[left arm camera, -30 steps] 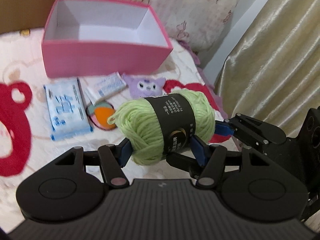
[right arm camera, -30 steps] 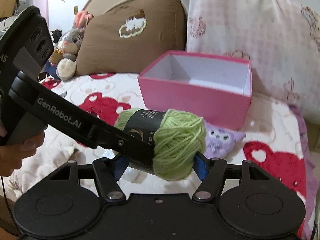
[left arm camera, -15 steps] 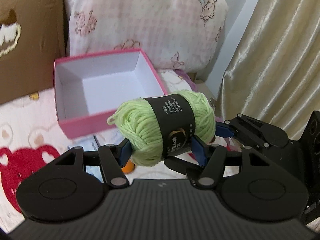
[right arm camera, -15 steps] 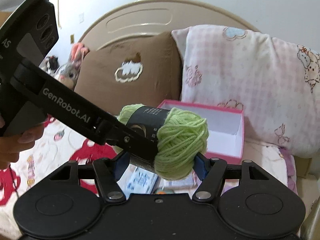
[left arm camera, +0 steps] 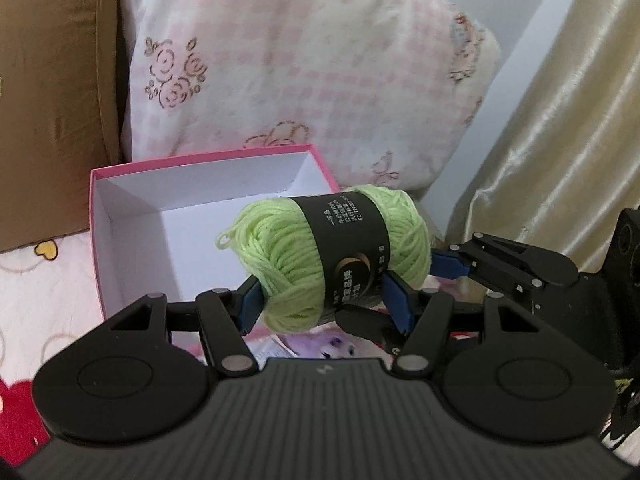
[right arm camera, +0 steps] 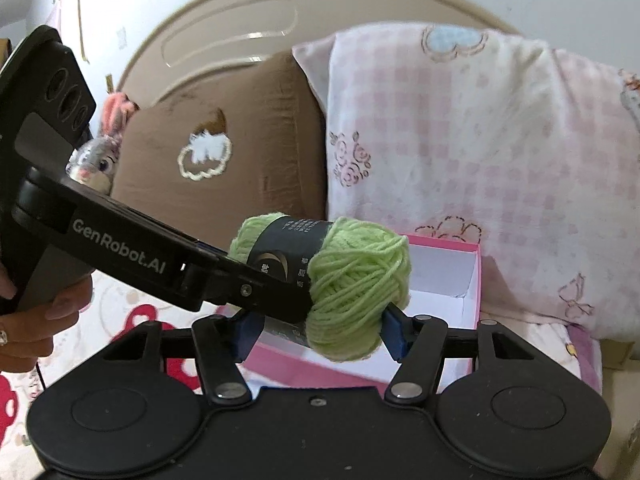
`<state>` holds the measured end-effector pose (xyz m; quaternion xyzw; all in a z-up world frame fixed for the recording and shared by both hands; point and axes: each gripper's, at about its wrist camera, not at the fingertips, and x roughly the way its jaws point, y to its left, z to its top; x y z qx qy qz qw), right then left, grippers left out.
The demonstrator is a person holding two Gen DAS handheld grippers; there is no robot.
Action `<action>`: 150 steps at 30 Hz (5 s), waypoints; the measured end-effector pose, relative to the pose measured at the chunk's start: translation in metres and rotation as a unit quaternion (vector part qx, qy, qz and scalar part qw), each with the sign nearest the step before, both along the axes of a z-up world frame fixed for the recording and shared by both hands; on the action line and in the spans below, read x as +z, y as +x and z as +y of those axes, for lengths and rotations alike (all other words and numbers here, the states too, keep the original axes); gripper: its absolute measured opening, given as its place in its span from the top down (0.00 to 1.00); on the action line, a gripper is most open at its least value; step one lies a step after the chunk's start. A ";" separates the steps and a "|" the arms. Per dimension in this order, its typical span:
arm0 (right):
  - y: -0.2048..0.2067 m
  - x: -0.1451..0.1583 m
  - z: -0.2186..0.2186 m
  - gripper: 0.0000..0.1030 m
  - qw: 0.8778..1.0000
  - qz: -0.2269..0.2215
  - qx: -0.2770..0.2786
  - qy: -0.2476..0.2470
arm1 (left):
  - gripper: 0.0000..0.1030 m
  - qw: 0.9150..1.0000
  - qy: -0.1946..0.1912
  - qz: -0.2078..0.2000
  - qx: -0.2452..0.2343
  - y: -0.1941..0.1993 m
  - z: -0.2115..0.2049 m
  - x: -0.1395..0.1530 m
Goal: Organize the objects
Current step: 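Lift the yarn with both grippers and carry it over the pink box, then lower the yarn into the pink box and open both grippers, then withdraw both tools from the box toward the clear plastic case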
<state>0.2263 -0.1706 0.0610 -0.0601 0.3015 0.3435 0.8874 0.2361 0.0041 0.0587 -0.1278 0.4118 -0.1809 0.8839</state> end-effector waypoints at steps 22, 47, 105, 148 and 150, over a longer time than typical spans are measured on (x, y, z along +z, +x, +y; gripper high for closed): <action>0.128 -0.105 0.026 0.43 0.992 0.094 -0.037 -0.079 | 0.40 0.994 -0.041 0.097 0.026 0.138 0.013 -0.128; 0.131 -0.123 0.042 0.71 0.983 0.044 -0.039 -0.176 | 0.48 0.992 -0.044 0.091 0.076 0.159 -0.026 -0.150; -0.032 -0.004 -0.015 0.22 0.994 0.029 -0.057 -0.088 | 0.29 0.994 0.102 0.033 -0.005 -0.046 0.018 0.008; -0.192 -0.050 -0.007 0.07 0.997 0.038 0.045 -0.040 | 0.07 0.993 0.101 0.050 -0.024 -0.202 0.039 -0.066; -0.197 -0.057 -0.003 0.07 0.997 0.031 0.050 -0.046 | 0.07 0.994 0.095 0.053 -0.014 -0.204 0.040 -0.074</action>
